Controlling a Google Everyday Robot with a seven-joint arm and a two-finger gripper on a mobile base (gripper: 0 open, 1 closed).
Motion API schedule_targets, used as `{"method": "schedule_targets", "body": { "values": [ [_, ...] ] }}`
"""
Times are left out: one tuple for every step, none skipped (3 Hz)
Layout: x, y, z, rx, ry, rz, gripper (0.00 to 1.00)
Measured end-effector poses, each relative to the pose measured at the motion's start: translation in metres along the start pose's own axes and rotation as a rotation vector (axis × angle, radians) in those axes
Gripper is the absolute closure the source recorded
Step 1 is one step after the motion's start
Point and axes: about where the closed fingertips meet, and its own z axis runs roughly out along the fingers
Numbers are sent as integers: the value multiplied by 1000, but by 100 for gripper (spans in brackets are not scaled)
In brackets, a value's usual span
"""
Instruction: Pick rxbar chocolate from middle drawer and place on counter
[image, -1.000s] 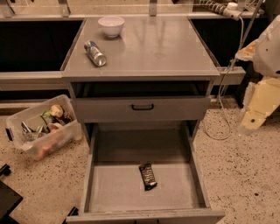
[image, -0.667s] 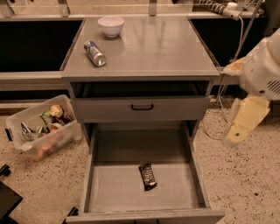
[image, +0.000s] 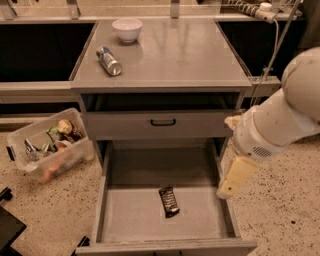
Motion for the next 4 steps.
{"method": "schedule_targets", "body": {
  "values": [
    [4,6,50,21,29,49,0],
    [7,14,95,35,81,108,0],
    [9,14,95,44,87,183,0],
    [10,17,103,33,82,184,0]
  ]
}}
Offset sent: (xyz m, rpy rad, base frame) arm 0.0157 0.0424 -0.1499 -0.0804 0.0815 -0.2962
